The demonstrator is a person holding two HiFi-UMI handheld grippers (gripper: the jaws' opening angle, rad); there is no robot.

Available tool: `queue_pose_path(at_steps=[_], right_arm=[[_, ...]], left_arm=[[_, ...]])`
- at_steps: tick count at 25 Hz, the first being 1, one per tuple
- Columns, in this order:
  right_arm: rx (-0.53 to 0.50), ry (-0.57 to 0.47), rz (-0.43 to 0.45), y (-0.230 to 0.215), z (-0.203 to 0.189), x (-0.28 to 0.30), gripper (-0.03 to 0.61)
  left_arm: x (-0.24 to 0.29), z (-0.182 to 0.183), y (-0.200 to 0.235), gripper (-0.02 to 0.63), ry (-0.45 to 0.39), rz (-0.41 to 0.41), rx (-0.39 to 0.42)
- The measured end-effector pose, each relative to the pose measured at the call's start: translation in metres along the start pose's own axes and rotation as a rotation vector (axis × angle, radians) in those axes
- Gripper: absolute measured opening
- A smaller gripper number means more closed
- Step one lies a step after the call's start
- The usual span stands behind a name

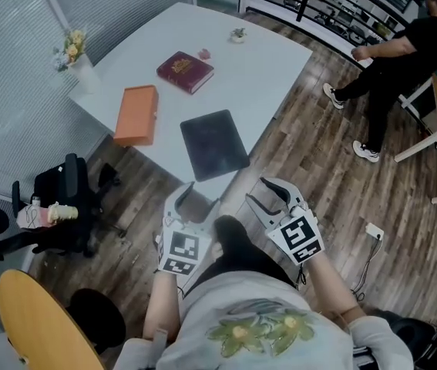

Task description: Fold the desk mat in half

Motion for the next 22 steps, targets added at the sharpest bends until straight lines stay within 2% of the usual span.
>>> queue_pose_path(at_steps=[7,13,22], right_arm=[[-0.051,0.076,0.028,-0.021,-0.019,0.035,0.183],[-0.082,0.194,0.053,-0.040,-0.053,0.068,0.183],[-0.236,0.337,0.095,-0.061,-0.089,0.125,0.183]], left_arm=[[0.032,-0.020,0.019,0.255,0.091,0.005,0.022],[0.065,-0.044,0.029,0.253,0.203,-0.031,0.058],[0.116,-0.093,0.046,0.253,0.369,-0.080,0.126]])
Point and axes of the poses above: the fingertips, and each gripper's own axes: x forward along the fingers, y to its left, z out of its top, the point moved 6 cm from there along -x, backward along the fingers
